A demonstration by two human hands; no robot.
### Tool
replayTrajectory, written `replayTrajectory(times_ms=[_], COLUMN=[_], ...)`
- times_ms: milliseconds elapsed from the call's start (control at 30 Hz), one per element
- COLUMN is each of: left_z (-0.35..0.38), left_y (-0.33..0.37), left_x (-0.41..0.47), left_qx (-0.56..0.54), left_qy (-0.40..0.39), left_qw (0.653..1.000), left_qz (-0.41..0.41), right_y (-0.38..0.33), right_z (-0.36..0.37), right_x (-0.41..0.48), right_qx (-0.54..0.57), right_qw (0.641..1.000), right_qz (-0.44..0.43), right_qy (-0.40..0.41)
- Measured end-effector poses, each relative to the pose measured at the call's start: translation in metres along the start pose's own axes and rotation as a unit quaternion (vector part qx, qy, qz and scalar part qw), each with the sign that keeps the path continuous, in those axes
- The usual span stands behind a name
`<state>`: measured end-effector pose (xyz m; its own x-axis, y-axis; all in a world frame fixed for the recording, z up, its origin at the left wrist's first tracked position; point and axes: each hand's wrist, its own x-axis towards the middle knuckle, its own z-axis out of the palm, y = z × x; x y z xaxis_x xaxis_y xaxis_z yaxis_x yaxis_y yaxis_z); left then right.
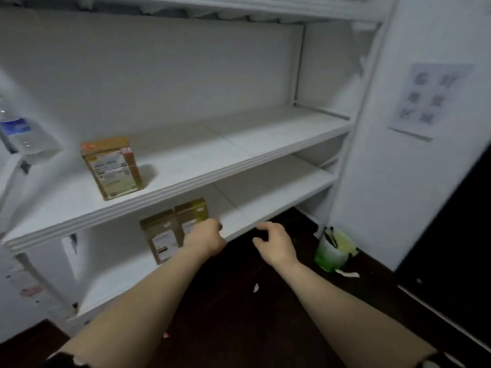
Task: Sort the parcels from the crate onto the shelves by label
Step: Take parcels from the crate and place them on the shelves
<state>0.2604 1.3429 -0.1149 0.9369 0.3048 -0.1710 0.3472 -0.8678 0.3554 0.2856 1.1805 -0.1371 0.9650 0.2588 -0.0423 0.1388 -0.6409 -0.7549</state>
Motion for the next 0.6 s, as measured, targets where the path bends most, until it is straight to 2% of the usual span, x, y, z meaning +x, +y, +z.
replayTrajectory(times_ms=[133, 267, 467, 600], left_z=[0.056, 0.107, 0.180, 0.244], left_y=[0.099, 0.217, 0.396, 0.514], left_x=[-0.031, -0.091, -0.220, -0.335], left_qx=[0.029, 0.054, 0.071, 0.063], left_qy=[-0.096, -0.132, -0.181, -0.231], left_qw=[0.988, 0.961, 0.902, 0.852], left_qz=[0.114, 0.236, 0.386, 0.466], right_y=[0.087, 0.165, 0.257, 0.328], right_z=[-0.072, -0.155, -0.272, -0.357], right_x=[-0.077, -0.167, -0.322, -0.452], right_qx=[-0.007, -0.004, 0.020, 0.017], right_qw=[0.991, 0.962, 0.910, 0.856], right_qz=[0.111, 0.205, 0.280, 0.340], right_qy=[0.079, 0.180, 0.305, 0.388])
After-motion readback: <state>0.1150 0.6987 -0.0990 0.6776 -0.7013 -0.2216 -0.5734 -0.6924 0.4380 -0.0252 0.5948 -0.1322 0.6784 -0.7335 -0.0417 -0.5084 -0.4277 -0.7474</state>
